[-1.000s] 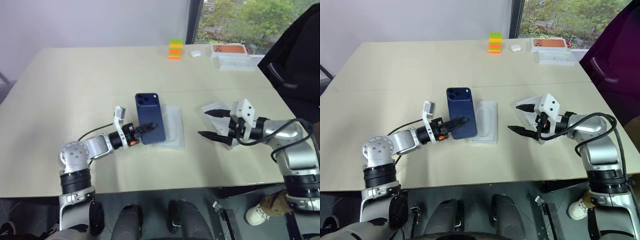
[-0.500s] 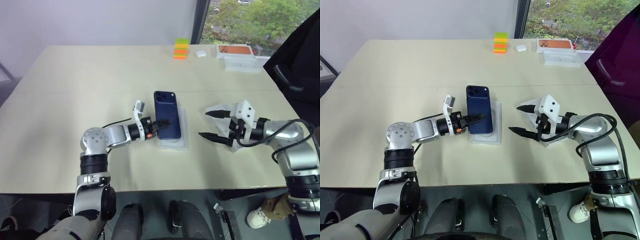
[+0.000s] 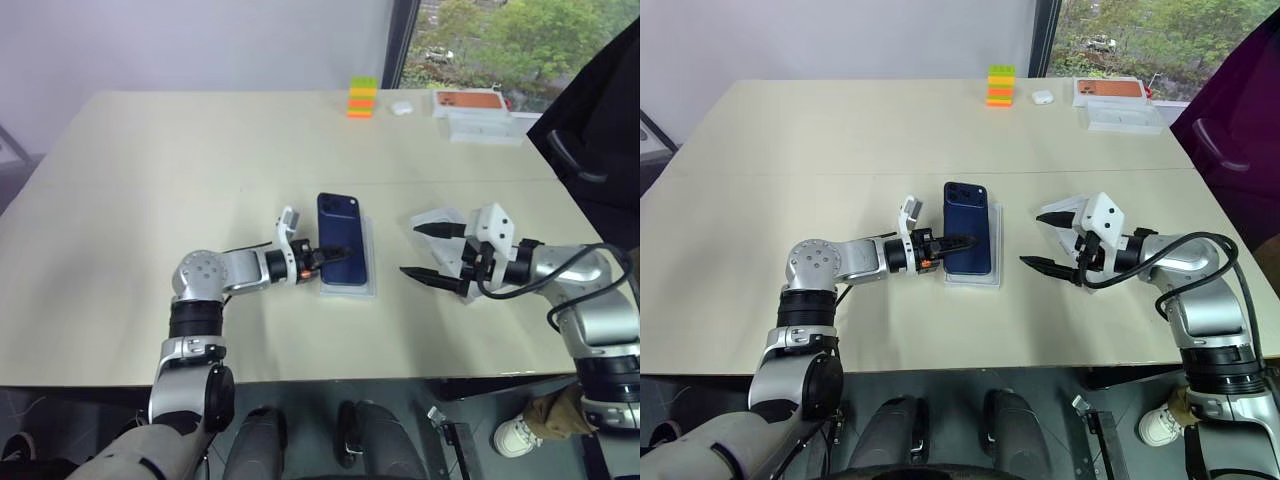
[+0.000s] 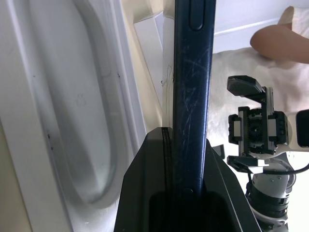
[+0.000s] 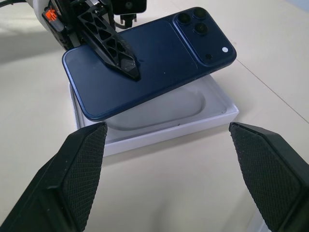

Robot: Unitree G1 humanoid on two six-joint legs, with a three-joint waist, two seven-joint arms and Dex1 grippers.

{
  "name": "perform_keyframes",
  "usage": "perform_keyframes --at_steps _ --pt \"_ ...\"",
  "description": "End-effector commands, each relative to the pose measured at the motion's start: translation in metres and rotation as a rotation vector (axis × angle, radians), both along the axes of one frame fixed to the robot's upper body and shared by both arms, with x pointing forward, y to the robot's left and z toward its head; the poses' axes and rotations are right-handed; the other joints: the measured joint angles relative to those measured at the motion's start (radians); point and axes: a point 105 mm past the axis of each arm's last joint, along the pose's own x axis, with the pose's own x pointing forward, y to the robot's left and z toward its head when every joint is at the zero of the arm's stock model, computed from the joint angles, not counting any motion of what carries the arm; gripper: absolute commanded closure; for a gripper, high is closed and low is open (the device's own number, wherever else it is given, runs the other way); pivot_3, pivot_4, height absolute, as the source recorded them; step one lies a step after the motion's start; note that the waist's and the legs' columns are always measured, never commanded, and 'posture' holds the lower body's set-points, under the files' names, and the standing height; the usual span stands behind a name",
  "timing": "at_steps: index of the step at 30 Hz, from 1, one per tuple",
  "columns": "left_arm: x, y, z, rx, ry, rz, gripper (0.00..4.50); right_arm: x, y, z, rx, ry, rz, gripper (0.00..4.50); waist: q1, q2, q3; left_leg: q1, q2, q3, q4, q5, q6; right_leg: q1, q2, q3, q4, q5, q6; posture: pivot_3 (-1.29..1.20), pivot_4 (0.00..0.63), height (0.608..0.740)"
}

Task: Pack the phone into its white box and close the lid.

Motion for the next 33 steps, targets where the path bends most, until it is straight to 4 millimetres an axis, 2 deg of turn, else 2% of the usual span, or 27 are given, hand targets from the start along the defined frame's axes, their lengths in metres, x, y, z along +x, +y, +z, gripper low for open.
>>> perform_keyframes --at_steps 1,6,7,12,18,22,26,30,33 --pt "0.001 -0.009 0.021 -0.046 -0.067 -0.047 2.73 -0.003 0.007 0.012 -0.009 -0.067 0.028 0.24 0.0 0.0 0.0 0.0 0.0 0.0 0.0 0.0 0.0 0.0 0.0 0.0 0.0 0.0 0.0 0.0 0.15 0.74" --pt "-0.005 -0.015 0.019 -0.019 -0.076 -0.09 0.31 -0.002 0.008 0.013 -0.001 -0.068 0.022 0.24 0.0 0.0 0.0 0.0 0.0 0.0 0.0 0.0 0.0 0.0 0.0 0.0 0.0 0.0 0.0 0.0 0.15 0.74" --pt "-0.005 -0.015 0.018 -0.018 -0.072 -0.091 0.09 -0.003 0.008 0.013 -0.003 -0.067 0.023 0.24 0.0 0.0 0.0 0.0 0.0 0.0 0.0 0.0 0.0 0.0 0.0 0.0 0.0 0.0 0.0 0.0 0.15 0.74" --pt "-0.005 -0.008 0.024 0.004 -0.118 -0.091 0.09 -0.003 0.011 0.013 -0.002 -0.07 0.027 0.24 -0.001 0.0 0.0 0.001 0.0 0.0 0.0 0.0 0.0 0.0 0.0 0.0 0.001 0.0 0.0 0.0 0.15 0.74" --pt "-0.014 0.001 0.025 0.09 -0.182 -0.157 0.09 -0.002 0.012 0.011 -0.008 -0.068 0.028 0.24 -0.001 0.0 0.0 0.001 0.0 0.0 0.0 0.0 0.0 0.0 0.0 0.0 0.001 0.0 0.0 0.0 0.15 0.74" --pt "-0.014 0.009 0.034 0.085 -0.216 -0.164 0.09 0.001 0.014 0.013 -0.007 -0.071 0.032 0.24 0.0 0.0 0.0 0.001 0.0 0.0 0.0 0.0 0.0 0.0 0.0 0.0 0.001 0.0 0.0 0.0 0.15 0.74" --pt "-0.002 0.015 0.019 0.146 -0.207 -0.093 0.09 0.002 0.017 0.013 -0.007 -0.076 0.036 0.24 0.0 0.0 0.0 0.001 0.0 0.0 0.001 0.0 0.0 0.001 0.0 0.0 0.001 0.0 0.0 0.0 0.15 0.74" --pt "0.009 0.014 0.017 0.16 -0.217 -0.057 0.09 0.003 0.018 0.014 -0.008 -0.08 0.04 0.24 0.001 0.0 0.0 0.001 0.0 0.0 0.001 0.0 0.0 0.001 0.0 0.0 0.001 0.0 0.0 0.0 0.15 0.74" --pt "0.007 0.012 0.017 0.163 -0.233 -0.071 0.09 0.004 0.018 0.015 -0.011 -0.085 0.04 0.24 0.0 0.0 0.0 0.001 0.0 0.0 0.002 0.0 0.0 0.001 0.0 0.0 0.001 0.0 0.0 0.0 0.15 0.74"
